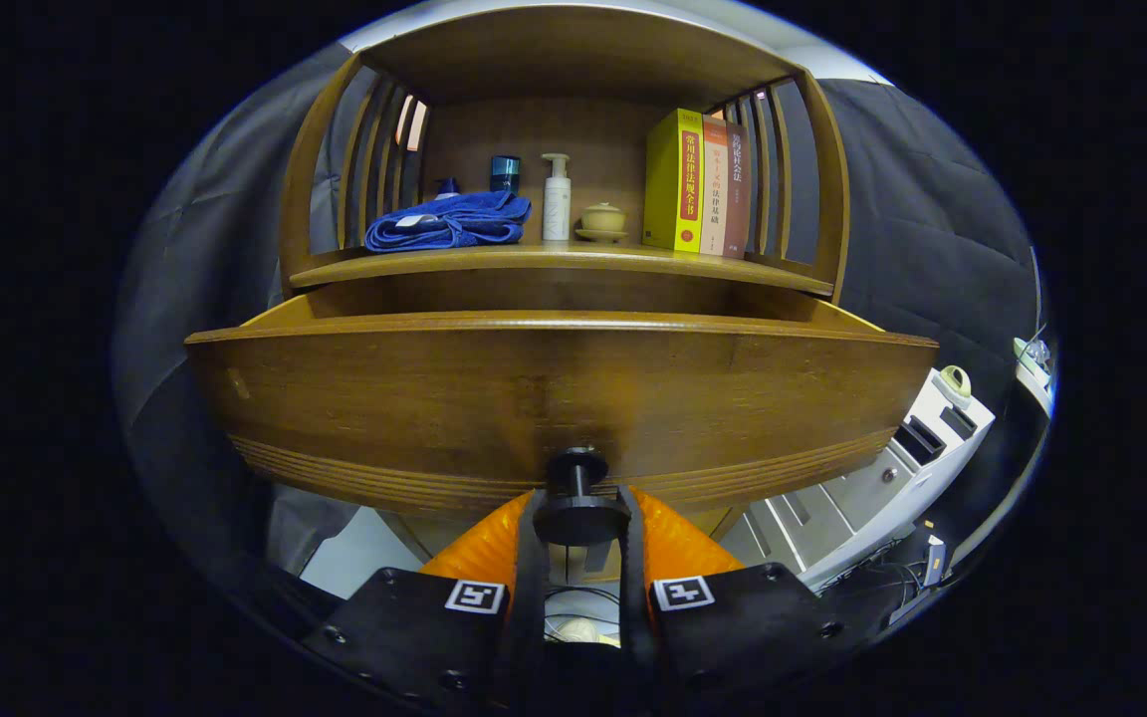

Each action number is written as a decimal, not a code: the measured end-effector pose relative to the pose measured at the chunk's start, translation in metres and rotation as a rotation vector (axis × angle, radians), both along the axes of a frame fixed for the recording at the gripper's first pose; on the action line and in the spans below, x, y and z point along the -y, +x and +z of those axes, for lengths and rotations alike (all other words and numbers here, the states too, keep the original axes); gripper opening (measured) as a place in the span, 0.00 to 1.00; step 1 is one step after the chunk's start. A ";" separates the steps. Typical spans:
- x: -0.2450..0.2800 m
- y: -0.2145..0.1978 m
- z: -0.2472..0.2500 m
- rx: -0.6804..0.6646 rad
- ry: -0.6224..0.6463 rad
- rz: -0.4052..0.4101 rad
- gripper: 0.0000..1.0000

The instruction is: Pull open the drawer, take out the items inside it, and place them on the countertop above the cabinet.

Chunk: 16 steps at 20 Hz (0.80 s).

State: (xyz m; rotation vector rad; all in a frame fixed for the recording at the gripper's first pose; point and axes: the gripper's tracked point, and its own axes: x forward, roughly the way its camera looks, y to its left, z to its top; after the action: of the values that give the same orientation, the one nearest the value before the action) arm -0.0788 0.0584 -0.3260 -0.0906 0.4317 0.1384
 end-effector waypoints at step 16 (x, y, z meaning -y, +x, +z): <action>0.012 -0.050 0.002 0.001 -0.028 -0.017 0.31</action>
State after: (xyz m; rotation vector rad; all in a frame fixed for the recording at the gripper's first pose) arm -0.1285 0.0463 -0.3245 -0.1146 0.4338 0.1155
